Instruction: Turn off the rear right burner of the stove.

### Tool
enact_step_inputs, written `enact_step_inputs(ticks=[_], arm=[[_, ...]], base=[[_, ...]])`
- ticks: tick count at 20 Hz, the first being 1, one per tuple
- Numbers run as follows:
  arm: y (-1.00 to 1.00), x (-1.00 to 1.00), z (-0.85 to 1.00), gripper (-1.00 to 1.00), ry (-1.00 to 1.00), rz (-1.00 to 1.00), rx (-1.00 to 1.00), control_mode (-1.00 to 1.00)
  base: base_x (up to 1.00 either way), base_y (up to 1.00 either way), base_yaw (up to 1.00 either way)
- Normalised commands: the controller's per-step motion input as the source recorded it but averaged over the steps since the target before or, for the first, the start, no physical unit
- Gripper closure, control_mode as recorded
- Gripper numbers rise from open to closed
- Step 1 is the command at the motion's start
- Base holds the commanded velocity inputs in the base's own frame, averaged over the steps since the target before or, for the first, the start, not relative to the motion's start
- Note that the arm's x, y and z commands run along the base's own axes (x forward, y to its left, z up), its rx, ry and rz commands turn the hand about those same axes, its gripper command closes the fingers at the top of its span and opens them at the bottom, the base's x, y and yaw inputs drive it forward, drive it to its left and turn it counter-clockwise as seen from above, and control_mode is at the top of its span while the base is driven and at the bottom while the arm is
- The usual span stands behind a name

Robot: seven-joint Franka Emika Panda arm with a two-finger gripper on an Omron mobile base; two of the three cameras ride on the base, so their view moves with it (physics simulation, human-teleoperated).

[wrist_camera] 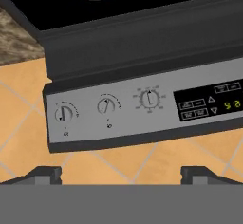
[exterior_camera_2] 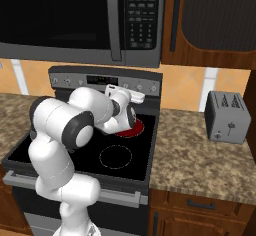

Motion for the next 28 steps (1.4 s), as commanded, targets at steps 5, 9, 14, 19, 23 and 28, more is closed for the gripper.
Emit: enact_step_inputs(ticks=[5,9,14,19,23,28], arm=[[0.10,0.06,-0.13,-1.00,-0.05,0.00,0.00,-1.00],[0.00,0.00,-0.34,-1.00,-0.04,0.01,0.00,-1.00],[-0.01,0.00,-0.36,-1.00,-0.20,0.01,0.00,-1.00],[-0.11,0.00,-0.24,-1.00,-0.27,0.03,0.00,-1.00],[-0.12,0.00,-0.43,-1.00,-0.27,0.08,0.01,-1.00],[-0.16,-0.02,-0.46,-1.00,-0.15,0.10,0.07,-1.00]], base=[[0.00,0.00,0.00],[0.00,0.00,0.00],[0.00,0.00,0.00],[0.00,0.00,0.00],[0.00,0.00,0.00],[0.00,0.00,0.00]])
